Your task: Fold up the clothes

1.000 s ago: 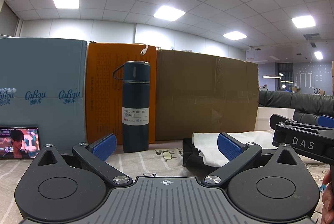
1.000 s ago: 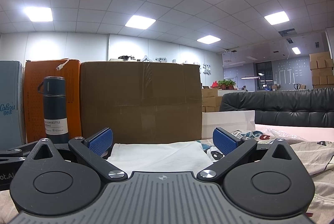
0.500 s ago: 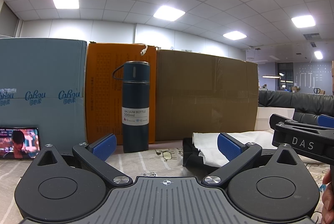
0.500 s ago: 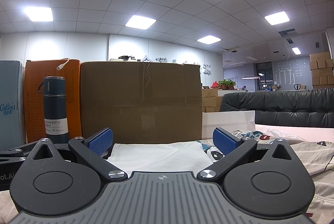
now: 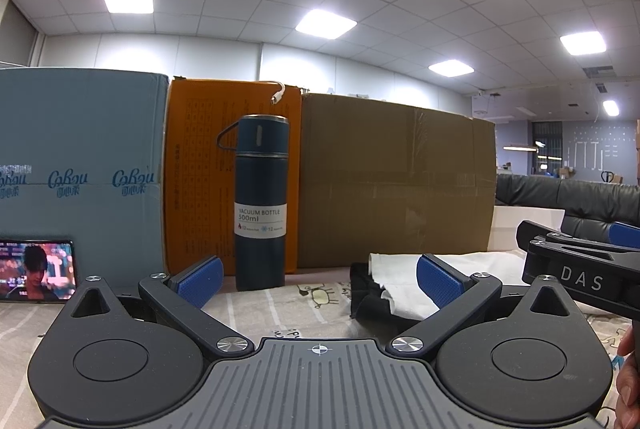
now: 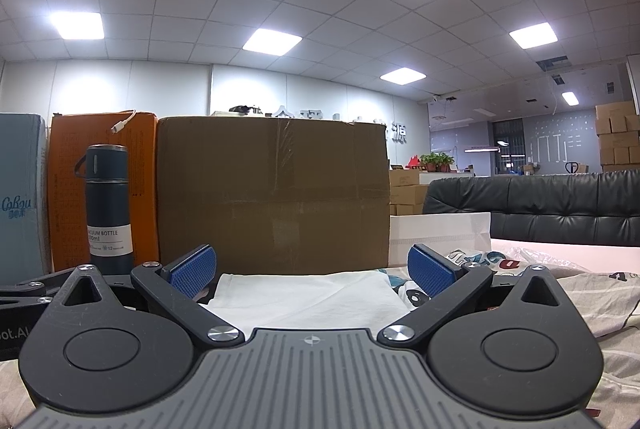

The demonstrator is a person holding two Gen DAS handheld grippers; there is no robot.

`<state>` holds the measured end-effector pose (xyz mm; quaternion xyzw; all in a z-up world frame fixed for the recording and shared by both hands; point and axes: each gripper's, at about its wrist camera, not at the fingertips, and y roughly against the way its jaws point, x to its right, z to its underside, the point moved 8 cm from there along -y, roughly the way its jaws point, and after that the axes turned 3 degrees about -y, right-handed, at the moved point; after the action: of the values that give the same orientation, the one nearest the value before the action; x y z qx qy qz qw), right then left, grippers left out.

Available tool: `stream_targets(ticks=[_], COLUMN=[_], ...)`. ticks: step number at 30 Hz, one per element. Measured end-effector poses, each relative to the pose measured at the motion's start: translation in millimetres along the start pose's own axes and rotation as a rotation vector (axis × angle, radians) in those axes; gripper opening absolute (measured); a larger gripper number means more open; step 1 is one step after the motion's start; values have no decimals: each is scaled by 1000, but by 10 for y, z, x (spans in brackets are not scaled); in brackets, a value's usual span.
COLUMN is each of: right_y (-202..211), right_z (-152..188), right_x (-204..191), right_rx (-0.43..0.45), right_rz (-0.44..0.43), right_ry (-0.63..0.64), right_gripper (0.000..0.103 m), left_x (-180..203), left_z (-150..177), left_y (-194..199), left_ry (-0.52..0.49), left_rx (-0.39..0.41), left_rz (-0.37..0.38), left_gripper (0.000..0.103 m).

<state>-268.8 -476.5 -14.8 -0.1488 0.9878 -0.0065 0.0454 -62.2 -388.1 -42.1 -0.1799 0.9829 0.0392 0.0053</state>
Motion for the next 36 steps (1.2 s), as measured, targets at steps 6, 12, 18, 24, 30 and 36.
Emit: stream_targets(ticks=[6,12,18,24,30,36], right_y=[10,17,20,27,22,37], right_z=[-2,-6,-5,-7,-3,-8], right_x=[2,3,-7,-7,-9,-15], right_rx=[1,2,3,1,-14,-9], right_rz=[-1,-2,-7,-15,-32,-28], right_ry=[1,1,2,0,-11,-16], right_gripper=[103,103,103,103,103,103], left_x=[-13,4,16,-28,-65,-122], left_z=[-7,-14,-27,-38,-51,-59], left_y=[3,11,25,31,32,21], left_ry=[9,2,-1,5,-14,-27], left_rx=[7,12,23,24,34,43], left_rz=[11,13,22,-7,-53,-96], left_gripper=[103,103,103,103,103,103])
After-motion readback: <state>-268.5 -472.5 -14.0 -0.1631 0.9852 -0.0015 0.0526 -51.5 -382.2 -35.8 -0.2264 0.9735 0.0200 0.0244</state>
